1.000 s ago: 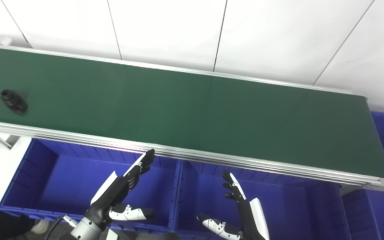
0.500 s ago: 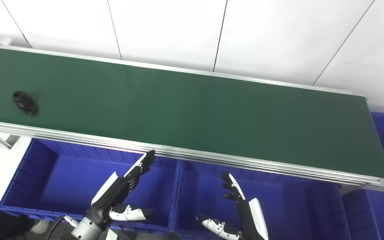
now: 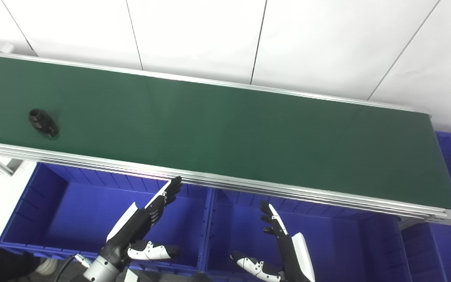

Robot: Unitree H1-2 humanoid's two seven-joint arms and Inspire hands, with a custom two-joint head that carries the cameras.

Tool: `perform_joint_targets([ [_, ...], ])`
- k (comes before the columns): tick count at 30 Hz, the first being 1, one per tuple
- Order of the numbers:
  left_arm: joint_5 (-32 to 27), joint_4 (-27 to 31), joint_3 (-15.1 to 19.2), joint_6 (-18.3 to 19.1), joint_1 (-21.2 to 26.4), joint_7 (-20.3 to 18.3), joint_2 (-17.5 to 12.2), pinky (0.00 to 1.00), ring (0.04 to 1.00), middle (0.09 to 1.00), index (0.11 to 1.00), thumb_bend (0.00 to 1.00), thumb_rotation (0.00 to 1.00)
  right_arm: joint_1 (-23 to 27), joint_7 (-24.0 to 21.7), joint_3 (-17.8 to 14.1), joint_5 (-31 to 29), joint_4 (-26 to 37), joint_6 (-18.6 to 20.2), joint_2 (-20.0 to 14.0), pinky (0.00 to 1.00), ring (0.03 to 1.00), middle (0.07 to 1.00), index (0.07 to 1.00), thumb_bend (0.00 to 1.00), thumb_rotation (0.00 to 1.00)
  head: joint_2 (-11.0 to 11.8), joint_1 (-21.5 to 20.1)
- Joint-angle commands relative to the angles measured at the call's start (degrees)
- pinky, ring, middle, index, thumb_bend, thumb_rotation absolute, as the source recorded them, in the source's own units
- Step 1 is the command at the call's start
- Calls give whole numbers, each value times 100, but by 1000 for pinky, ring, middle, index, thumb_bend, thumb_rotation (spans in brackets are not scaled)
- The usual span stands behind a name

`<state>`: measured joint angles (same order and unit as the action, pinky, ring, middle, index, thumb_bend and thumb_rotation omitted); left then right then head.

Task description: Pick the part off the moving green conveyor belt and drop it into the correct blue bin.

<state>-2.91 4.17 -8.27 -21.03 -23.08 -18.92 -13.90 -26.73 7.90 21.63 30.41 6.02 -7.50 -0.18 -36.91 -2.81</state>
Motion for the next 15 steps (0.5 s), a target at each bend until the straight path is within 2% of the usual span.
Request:
perform_joint_targets([
  [1, -64, 59, 4, -209, 16, 12, -30, 1000, 1000, 1000, 1000, 746, 494, 19, 117, 108, -9, 44, -290, 136, 765, 864, 907, 939, 720, 243, 7, 3],
  [8, -76, 16, 4, -251, 22, 1, -41, 996, 1000, 1000, 1000, 736, 494, 17, 141, 118, -27, 45, -294, 138, 764, 866, 910, 940, 719, 245, 27, 18],
  [11, -28, -43, -11, -306, 29, 19, -8, 996, 1000, 1000, 1000, 744, 501, 21, 135, 106, -36, 36, -298, 96, 769, 870, 913, 943, 716, 258, 123, 423],
  [12, -5, -64, -28, -320, 33, 28, 20, 989, 1000, 1000, 1000, 744, 502, 21, 126, 89, -50, 32, -288, 75, 770, 872, 915, 944, 716, 263, 217, 731],
  [13, 13, -80, -41, -331, 35, 34, 42, 986, 1000, 1000, 1000, 743, 500, 21, 120, 75, -63, 28, -283, 58, 770, 872, 916, 945, 716, 266, 237, 793],
  [14, 67, -130, -55, -370, 43, 55, 75, 984, 1000, 1000, 1000, 743, 498, 31, 104, 56, -99, 3, -311, 14, 770, 873, 916, 945, 716, 269, 384, 1156],
  [15, 104, -165, -63, -399, 48, 70, 97, 950, 1000, 1000, 1000, 748, 487, 39, 93, 45, -124, -14, -334, -16, 773, 885, 929, 957, 699, 274, 384, 1156],
])
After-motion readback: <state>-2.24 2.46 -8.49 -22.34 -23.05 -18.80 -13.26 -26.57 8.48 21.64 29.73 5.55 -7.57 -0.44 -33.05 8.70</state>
